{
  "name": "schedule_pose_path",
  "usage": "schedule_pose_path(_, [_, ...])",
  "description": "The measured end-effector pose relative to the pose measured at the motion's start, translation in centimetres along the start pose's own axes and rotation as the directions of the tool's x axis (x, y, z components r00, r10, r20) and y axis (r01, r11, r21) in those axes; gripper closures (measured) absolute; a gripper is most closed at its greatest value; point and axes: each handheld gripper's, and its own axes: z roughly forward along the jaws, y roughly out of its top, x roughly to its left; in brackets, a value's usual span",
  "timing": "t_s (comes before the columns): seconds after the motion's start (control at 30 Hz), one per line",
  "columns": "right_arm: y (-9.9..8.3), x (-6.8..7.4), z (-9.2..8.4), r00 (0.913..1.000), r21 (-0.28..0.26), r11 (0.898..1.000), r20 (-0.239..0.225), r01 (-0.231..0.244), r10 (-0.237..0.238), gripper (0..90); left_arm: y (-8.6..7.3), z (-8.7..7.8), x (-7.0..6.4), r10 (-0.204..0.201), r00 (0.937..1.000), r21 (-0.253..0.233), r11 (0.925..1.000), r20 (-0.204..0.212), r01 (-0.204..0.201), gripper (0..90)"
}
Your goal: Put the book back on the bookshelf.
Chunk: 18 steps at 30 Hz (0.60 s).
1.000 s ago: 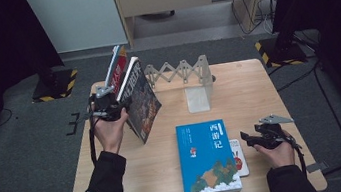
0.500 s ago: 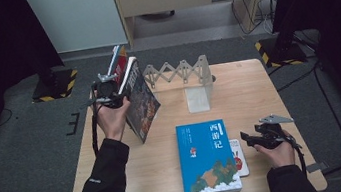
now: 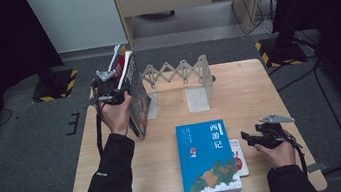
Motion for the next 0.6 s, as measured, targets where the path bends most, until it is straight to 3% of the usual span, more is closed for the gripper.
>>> schedule_pose_path(0.17, [0.0, 0.0, -0.1, 1.0000, 0.001, 1.000, 0.001, -0.001, 0.001, 31.0, 0.2, 0.1, -0.8, 0.029, 0.9995, 0.002, 0.9996, -0.015, -0.029, 81.8])
schedule_pose_path(0.37, [0.0, 0.0, -0.2, 1.0000, -0.003, 1.000, 0.002, -0.003, 0.003, 31.1, 0.1, -0.4, -0.8, 0.028, 0.9995, 0.012, 0.9996, -0.016, -0.027, 81.8])
schedule_pose_path(0.6, [0.0, -0.1, -0.1, 1.0000, -0.003, 1.000, 0.004, 0.005, -0.005, 31.2, 0.9, -1.8, -1.2, 0.044, 0.9990, -0.042, 0.9981, -0.001, -0.044, 81.9])
